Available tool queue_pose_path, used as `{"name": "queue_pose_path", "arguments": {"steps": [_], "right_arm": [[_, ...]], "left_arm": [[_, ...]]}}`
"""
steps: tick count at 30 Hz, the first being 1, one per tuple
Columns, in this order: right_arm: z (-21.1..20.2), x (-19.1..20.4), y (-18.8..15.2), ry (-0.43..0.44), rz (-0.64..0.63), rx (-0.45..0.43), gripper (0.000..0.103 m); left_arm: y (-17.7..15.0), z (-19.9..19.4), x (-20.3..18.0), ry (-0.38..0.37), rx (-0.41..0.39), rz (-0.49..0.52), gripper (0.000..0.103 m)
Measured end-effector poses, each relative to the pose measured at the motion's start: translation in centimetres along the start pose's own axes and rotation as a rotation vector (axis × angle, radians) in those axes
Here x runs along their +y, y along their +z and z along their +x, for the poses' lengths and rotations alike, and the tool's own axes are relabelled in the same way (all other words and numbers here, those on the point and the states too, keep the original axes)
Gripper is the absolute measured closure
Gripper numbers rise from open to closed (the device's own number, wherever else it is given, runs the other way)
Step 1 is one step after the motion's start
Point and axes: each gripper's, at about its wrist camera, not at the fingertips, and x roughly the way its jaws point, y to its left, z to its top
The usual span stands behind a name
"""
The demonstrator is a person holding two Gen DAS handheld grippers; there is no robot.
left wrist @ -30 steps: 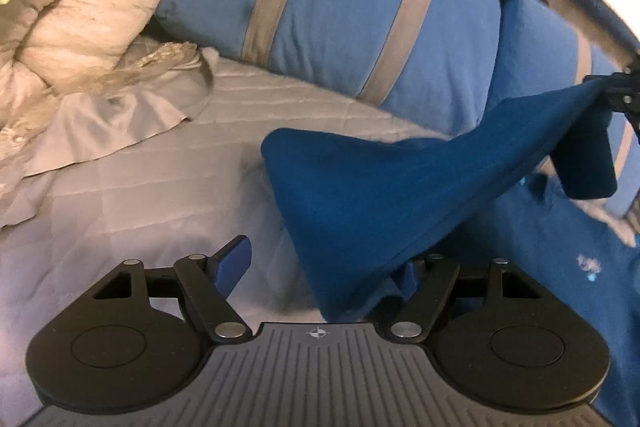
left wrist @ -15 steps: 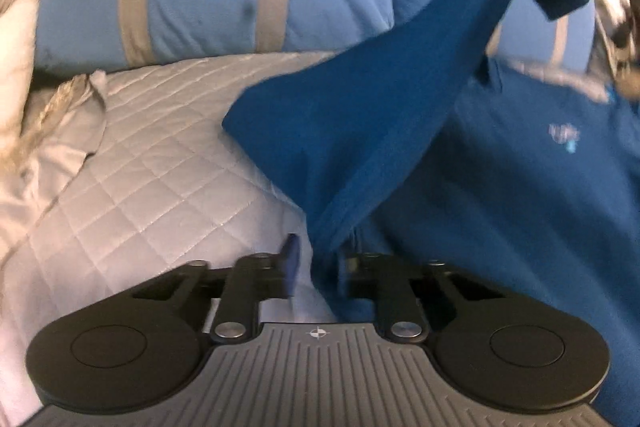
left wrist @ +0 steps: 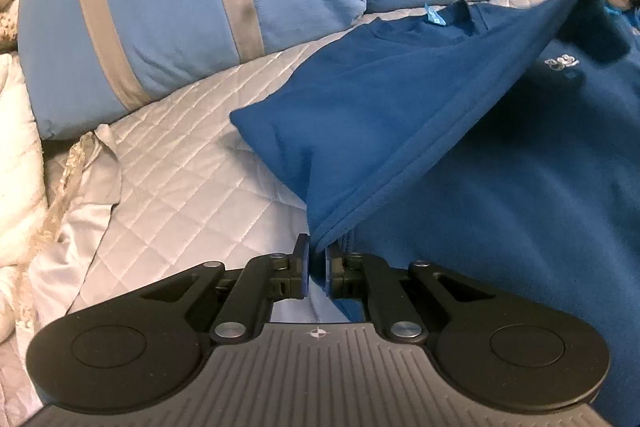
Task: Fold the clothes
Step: 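Lift the side edge with the right tool and fold it over the body, then lower the folded side onto the shirt and open the right tool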
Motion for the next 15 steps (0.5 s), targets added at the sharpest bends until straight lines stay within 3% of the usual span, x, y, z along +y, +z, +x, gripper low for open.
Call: {"name": "queue_pose_path", "arguments": {"steps": [4,5,6,8,11,15], "right_arm": [[-4.1,1.7,0.3,-0.044,-0.1,-0.019,0.092],[-5.0,2.5,0.1,-0.04,-0.123,-0.019,0.083],[-5.7,3.2,-0.3,-0.022,-0.136,-0.021,0.061],[-6.4,4.2,-2.2,0.068,-0.128,-0.029,0.027],[-5.5,5.1,-5.8,0.136,-0.061,-0.003,0.026],[-3.3,4.8,-9.6,0.203,0.094,0.039,0.041]], "left_arm": [[0.2,0.0,0.0,0.01,0.018,-0.002,0.092],[0.2,-0.1,0.2,-0.001,0.028,-0.015,0.092],[0.1,-0.2,0.4,-0.013,0.037,-0.03,0.087],[-0.2,-1.2,0.9,-0.037,0.029,-0.075,0.062],[-0.8,-4.0,2.1,-0.061,-0.044,-0.147,0.042],[-1.6,-8.1,3.4,-0.06,-0.121,-0.218,0.036]]}}
